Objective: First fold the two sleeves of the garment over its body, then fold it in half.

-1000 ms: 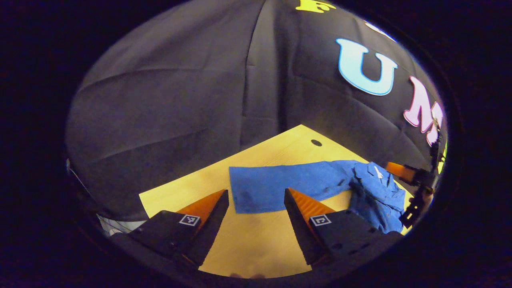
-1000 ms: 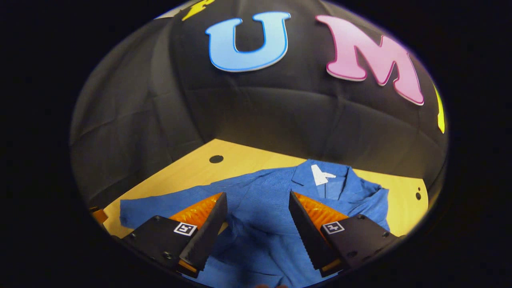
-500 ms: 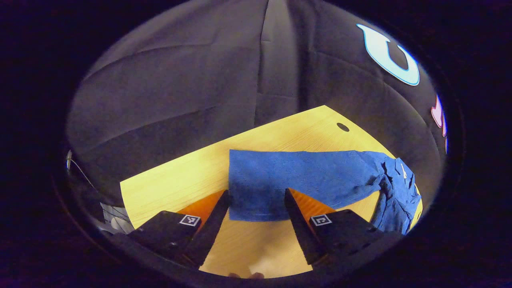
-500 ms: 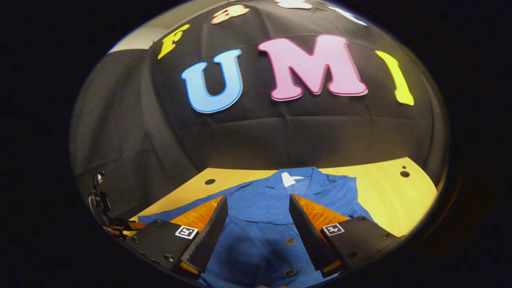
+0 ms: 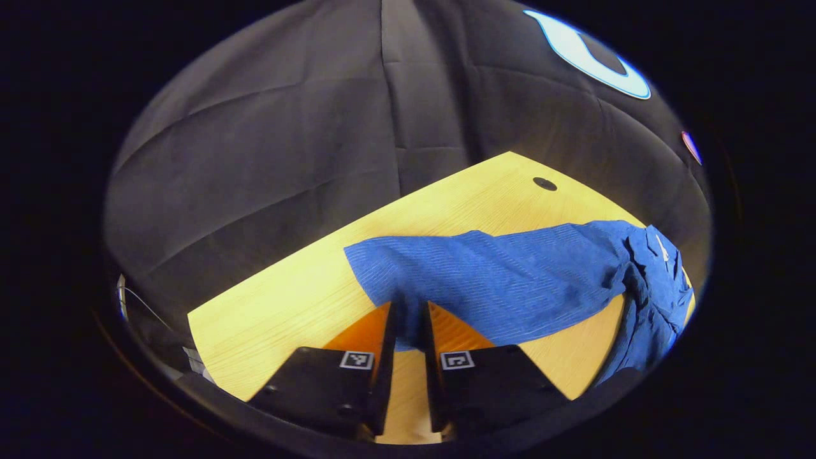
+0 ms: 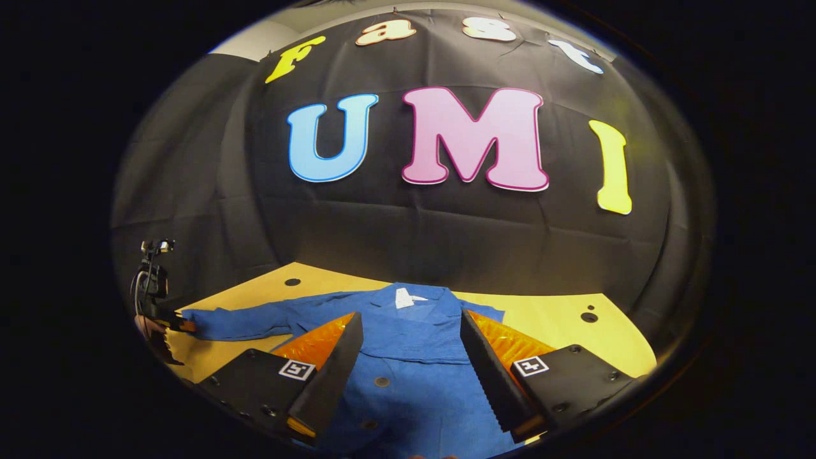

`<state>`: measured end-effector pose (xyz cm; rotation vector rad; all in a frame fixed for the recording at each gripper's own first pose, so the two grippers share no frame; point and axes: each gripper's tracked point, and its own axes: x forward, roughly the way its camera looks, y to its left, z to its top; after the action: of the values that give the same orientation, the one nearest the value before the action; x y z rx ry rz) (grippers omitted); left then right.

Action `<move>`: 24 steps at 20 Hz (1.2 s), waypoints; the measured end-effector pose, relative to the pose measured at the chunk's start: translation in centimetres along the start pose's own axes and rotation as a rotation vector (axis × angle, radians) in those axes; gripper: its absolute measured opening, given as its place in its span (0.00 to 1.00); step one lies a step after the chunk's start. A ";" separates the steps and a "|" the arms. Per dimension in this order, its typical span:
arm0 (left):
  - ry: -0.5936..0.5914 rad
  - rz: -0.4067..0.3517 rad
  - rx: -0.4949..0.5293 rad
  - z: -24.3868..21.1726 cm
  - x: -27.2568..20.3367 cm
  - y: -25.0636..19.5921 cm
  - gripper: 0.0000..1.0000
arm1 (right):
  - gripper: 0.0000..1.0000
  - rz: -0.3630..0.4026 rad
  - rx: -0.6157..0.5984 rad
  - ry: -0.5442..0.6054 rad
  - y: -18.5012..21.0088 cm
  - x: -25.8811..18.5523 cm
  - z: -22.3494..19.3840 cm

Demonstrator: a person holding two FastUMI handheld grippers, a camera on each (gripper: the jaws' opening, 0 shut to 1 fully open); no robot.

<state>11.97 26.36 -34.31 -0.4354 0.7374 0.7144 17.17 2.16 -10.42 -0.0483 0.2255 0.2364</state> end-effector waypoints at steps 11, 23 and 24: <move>-0.094 -0.196 0.016 7.1 -4.2 -8.9 0.00 | 0.97 -0.132 -0.006 0.038 -6.8 0.6 -1.0; -0.218 -0.819 0.386 2.2 -16.3 -47.7 0.00 | 1.00 -0.308 0.005 0.092 -16.7 -2.6 -3.4; -0.211 -0.830 0.406 0.6 -16.6 -49.7 0.00 | 1.00 -0.326 0.010 0.098 -17.8 -3.0 -3.6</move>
<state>39.31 -14.45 -16.10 -0.2497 0.4220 -0.1716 17.75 -16.03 -12.88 -0.0856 0.3123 -0.0920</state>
